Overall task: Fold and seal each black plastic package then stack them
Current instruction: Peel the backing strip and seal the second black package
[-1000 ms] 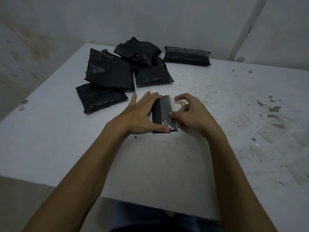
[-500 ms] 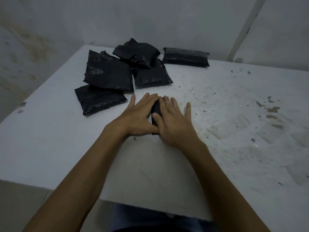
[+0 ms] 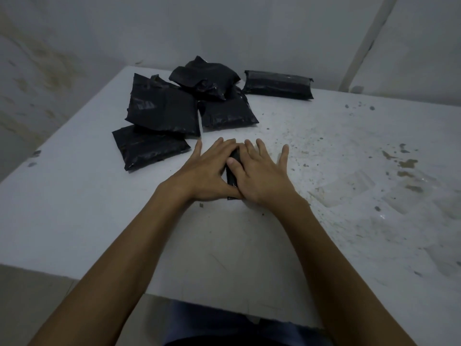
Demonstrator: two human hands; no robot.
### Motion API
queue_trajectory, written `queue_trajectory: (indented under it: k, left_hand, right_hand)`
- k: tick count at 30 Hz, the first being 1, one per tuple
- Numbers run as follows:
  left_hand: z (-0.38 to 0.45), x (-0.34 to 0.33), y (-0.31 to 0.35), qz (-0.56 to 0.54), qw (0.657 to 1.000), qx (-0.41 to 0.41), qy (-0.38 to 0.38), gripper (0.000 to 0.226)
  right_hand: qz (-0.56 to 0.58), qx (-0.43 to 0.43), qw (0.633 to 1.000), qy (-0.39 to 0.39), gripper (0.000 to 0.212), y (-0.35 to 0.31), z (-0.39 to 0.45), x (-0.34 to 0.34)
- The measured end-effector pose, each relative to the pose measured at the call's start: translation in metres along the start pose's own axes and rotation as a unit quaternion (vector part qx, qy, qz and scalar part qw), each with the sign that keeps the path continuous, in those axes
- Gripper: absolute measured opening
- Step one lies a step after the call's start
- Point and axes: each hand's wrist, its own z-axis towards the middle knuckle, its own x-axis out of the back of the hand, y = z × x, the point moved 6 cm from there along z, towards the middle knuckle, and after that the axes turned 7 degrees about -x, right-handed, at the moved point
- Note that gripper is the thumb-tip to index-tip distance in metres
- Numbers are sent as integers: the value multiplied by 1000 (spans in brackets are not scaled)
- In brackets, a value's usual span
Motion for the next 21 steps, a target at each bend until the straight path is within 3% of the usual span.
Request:
queue_trajectory:
  k: [7,21]
  left_hand:
    - [0,0,1,-3,1000,5,-7,114]
    - [-1,-1,0,5,1000,6,3,123]
  right_hand:
    - [12,6,1000,19,70,-1,-34,-8]
    - [141,-53,989,-12,75,16,-3,-12]
